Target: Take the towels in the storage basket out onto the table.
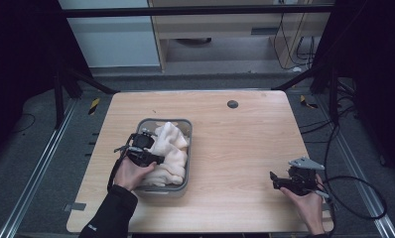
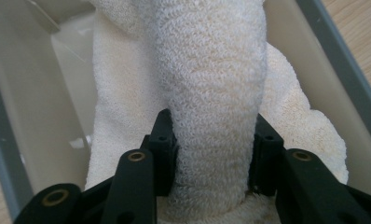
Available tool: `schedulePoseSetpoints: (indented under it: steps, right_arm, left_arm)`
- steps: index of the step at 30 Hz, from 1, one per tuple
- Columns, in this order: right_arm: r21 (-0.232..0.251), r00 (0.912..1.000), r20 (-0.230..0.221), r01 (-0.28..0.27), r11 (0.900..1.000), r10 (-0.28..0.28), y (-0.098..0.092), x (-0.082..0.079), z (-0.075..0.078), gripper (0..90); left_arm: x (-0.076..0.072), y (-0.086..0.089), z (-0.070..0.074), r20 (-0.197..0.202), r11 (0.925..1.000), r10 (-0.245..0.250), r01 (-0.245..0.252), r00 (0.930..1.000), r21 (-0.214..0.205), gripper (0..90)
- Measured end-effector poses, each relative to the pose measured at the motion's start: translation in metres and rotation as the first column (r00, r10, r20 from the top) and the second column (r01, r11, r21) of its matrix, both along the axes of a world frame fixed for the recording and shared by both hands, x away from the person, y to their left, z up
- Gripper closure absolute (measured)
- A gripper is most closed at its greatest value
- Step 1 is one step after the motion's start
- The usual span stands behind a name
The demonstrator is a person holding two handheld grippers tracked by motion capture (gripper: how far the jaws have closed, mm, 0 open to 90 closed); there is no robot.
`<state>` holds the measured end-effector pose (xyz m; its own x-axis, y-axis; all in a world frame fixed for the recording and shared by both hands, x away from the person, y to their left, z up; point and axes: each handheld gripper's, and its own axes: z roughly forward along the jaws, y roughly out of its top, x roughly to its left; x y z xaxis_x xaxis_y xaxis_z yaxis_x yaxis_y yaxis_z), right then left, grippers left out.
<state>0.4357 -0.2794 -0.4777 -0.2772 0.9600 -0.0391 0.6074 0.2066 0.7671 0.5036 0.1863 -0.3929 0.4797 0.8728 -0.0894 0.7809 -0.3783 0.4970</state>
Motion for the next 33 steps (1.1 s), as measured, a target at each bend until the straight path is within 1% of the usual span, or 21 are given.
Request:
schedulePoseSetpoints:
  steps: [2, 7, 9, 10, 12, 14, 15, 16, 19, 24, 29, 33]
  right_arm:
    - [0.002, 1.0, 0.001, 0.0, 1.0, 0.0, 0.0, 0.0, 0.0, 8.9]
    - [0.005, 1.0, 0.0, 0.0, 1.0, 0.0, 0.0, 0.0, 0.0, 8.9]
    - [0.006, 1.0, 0.001, 0.001, 1.0, -0.001, 0.0, 0.0, 0.0, 9.0]
    - [0.005, 1.0, 0.001, 0.001, 1.0, -0.001, 0.0, 0.0, 0.0, 9.0]
    - [0.007, 1.0, 0.001, 0.0, 1.0, 0.0, 0.0, 0.0, 0.0, 9.0]
    - [0.008, 1.0, 0.002, 0.001, 1.0, -0.001, 0.0, 0.0, 0.0, 9.1]
    - [0.008, 1.0, 0.002, 0.001, 1.0, -0.001, 0.0, 0.0, 0.0, 9.1]
    - [0.008, 1.0, 0.002, 0.001, 1.0, -0.001, 0.0, 0.0, 0.0, 9.1]
    - [0.008, 1.0, 0.001, 0.001, 1.0, -0.001, 0.0, 0.0, 0.0, 9.1]
    - [0.008, 1.0, 0.004, -0.001, 1.0, 0.001, -0.001, 0.0, 0.0, 9.3]
    - [0.009, 1.0, 0.002, -0.001, 1.0, 0.001, 0.0, 0.0, 0.0, 9.3]
    - [0.012, 1.0, 0.002, -0.001, 0.9999, 0.001, 0.0, 0.0, 0.001, 9.4]
  left_arm:
    - [-0.001, 0.001, 0.005, 0.014, 0.9999, -0.004, 0.004, 0.9999, -0.01, 63.5]
    - [-0.006, 0.0, 0.02, 0.054, 0.9997, -0.017, 0.018, 0.9984, -0.016, 66.9]
    - [-0.007, 0.0, 0.022, 0.058, 0.9997, -0.02, 0.021, 0.9981, -0.014, 68.3]
    - [-0.008, 0.0, 0.028, 0.078, 0.9996, -0.023, 0.024, 0.9967, -0.015, 69.1]
    - [-0.009, 0.0, 0.03, 0.081, 0.9995, -0.024, 0.026, 0.9964, -0.018, 69.9]
    - [-0.01, 0.003, 0.037, 0.095, 0.9991, -0.024, 0.027, 0.9952, -0.032, 70.3]
    - [-0.01, 0.003, 0.037, 0.095, 0.9991, -0.024, 0.027, 0.9952, -0.032, 70.4]
    - [-0.011, 0.004, 0.042, 0.107, 0.9986, -0.026, 0.031, 0.9939, -0.042, 70.4]
    - [-0.013, 0.006, 0.053, 0.128, 0.9982, -0.03, 0.036, 0.9913, -0.047, 70.5]
    - [-0.016, 0.009, 0.072, 0.164, 0.9967, -0.03, 0.042, 0.986, -0.07, 70.5]
    - [-0.017, 0.009, 0.087, 0.186, 0.9956, -0.035, 0.051, 0.982, -0.079, 70.5]
    - [-0.018, 0.006, 0.097, 0.194, 0.9948, -0.042, 0.059, 0.9801, -0.084, 70.4]
